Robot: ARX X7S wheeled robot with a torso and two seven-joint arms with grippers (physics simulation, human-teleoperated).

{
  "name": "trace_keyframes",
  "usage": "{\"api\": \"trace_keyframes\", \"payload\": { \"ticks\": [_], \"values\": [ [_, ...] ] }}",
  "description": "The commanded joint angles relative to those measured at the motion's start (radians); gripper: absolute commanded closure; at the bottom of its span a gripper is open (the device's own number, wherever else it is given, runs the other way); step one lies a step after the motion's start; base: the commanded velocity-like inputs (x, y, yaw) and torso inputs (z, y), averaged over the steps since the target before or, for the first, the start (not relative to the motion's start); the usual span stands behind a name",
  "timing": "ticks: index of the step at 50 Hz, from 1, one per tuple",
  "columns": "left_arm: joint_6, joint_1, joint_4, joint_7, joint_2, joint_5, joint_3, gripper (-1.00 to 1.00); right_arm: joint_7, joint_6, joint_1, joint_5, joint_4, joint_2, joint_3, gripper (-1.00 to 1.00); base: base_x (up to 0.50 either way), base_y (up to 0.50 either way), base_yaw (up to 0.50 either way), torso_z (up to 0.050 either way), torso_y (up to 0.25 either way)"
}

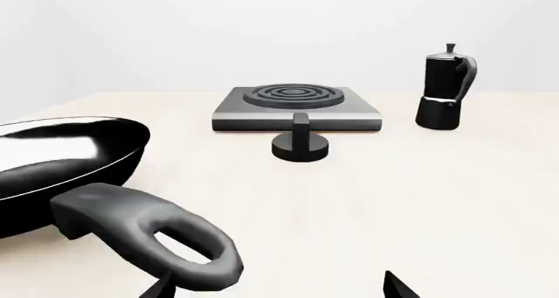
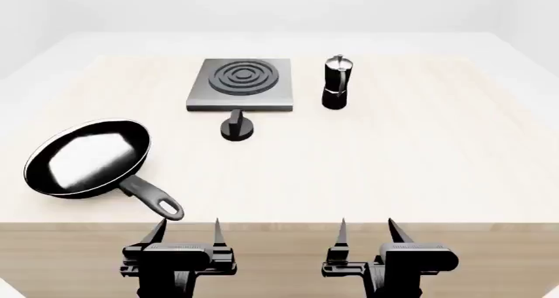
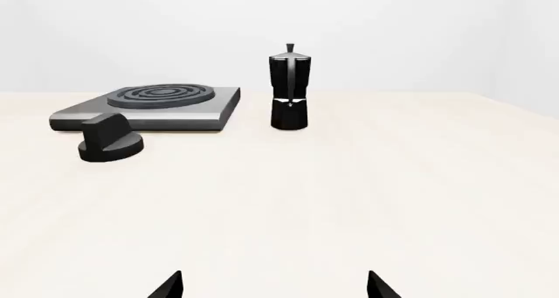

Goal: Turn on the stove and put the moka pot on it.

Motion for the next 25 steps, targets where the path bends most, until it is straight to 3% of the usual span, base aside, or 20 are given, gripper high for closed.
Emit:
{"api": "trace_keyframes", "payload": {
  "ticks": [1,16,20,23,25],
  "values": [
    [0.008,-0.003,-0.006,-0.084,-0.071,-0.071,0.084,-1.0,0.066,-0.005,0.0,0.055,0.002,0.055,-0.066,-1.0,0.0,0.0,0.0,0.0,0.0],
    [-0.041,0.008,0.105,-0.115,-0.114,-0.091,0.072,-1.0,0.105,0.085,0.038,0.084,-0.086,0.079,-0.071,-1.0,0.0,0.0,0.0,0.0,0.0],
    [-0.112,0.009,0.267,-0.134,-0.154,-0.096,0.037,-1.0,0.123,0.17,0.103,0.097,-0.19,0.093,-0.058,-1.0,0.0,0.0,0.0,0.0,0.0],
    [-0.112,0.009,0.269,-0.136,-0.156,-0.098,0.039,-1.0,0.127,0.17,0.104,0.101,-0.19,0.097,-0.062,-1.0,0.0,0.0,0.0,0.0,0.0],
    [-0.247,-0.026,0.465,-0.149,-0.215,-0.083,0.003,-1.0,0.136,0.208,0.178,0.107,-0.263,0.111,-0.047,-1.0,0.0,0.0,0.0,0.0,0.0]
  ]
}}
